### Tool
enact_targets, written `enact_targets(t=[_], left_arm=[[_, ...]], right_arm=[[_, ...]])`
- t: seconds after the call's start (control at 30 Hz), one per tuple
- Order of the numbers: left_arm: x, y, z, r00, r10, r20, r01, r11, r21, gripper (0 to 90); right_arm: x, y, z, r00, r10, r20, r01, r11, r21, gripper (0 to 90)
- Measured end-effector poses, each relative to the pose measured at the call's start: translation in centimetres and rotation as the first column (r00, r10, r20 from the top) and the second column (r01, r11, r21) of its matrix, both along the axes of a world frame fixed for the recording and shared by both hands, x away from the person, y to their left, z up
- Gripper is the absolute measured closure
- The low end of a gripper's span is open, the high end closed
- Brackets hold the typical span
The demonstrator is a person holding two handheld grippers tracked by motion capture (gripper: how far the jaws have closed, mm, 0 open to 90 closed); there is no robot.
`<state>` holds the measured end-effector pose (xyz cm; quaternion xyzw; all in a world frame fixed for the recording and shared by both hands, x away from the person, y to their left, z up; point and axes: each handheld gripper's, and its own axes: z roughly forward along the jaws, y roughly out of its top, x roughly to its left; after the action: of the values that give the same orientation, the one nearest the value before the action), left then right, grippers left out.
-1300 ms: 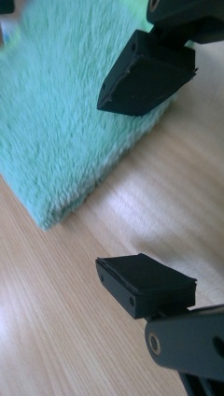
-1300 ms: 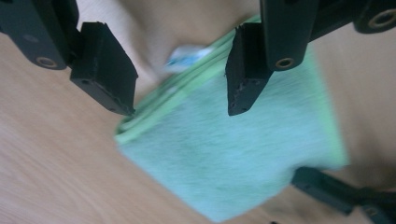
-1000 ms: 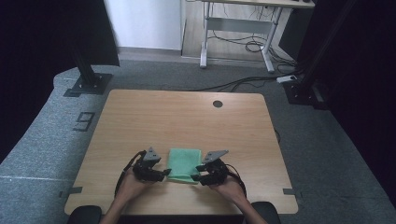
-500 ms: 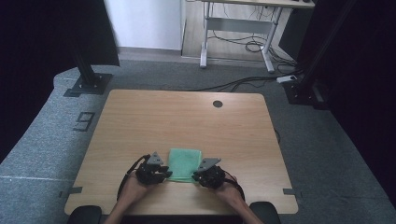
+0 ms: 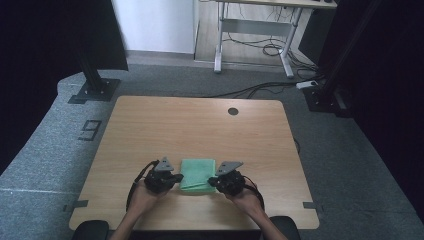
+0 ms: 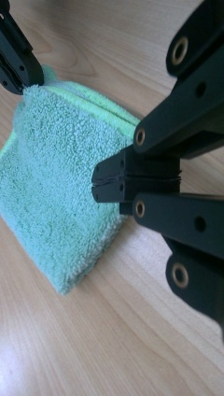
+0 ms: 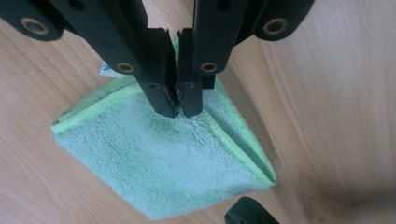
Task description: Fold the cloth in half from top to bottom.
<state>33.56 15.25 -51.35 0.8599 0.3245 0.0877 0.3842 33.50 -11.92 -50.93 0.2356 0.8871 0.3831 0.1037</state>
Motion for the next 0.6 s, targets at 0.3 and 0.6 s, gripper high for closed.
enact_targets(t=[0.3, 0.6], left_arm=[[0.1, -0.7, -1.1, 0.9994, 0.002, -0.034, -0.001, 0.9995, 0.031, 61.1], [-0.3, -1.4, -1.8, 0.9992, -0.008, -0.039, 0.010, 0.9975, 0.070, 82.8]], right_arm=[[0.6, 0.1, -0.9, 0.9984, 0.016, -0.054, -0.018, 0.9992, -0.034, 72.3], [0.3, 0.2, -1.7, 0.9984, 0.010, -0.055, -0.012, 0.9990, -0.043, 86.4]])
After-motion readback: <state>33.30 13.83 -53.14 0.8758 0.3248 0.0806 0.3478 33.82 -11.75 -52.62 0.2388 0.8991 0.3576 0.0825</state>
